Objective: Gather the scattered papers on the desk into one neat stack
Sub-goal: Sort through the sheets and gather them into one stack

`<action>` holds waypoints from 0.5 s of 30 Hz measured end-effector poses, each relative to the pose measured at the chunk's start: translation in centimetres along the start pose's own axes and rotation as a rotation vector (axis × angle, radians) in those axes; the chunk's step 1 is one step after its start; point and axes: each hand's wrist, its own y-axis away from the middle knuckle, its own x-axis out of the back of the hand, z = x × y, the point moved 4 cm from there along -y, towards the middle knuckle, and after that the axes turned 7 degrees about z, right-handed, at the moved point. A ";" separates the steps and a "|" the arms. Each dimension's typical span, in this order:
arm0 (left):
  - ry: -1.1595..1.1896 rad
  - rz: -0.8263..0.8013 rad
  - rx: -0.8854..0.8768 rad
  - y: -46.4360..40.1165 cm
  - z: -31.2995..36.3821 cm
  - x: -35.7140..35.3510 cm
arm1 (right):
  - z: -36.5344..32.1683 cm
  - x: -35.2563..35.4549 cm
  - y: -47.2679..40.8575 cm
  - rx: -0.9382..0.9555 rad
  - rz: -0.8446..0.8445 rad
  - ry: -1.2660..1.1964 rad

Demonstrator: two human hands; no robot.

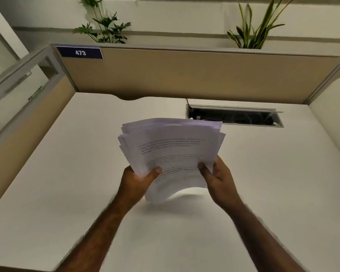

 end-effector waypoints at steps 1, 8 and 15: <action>0.005 0.018 -0.032 -0.4 0.6 -0.6 | 0.0 0.6 0.1 0.030 0.029 -0.001; -0.007 0.017 -0.032 0.1 -0.9 -4.4 | 4.5 2.1 1.5 -0.054 0.050 -0.005; -0.010 0.037 0.009 0.5 -2.5 -6.5 | 6.0 2.3 1.4 -0.088 0.033 0.063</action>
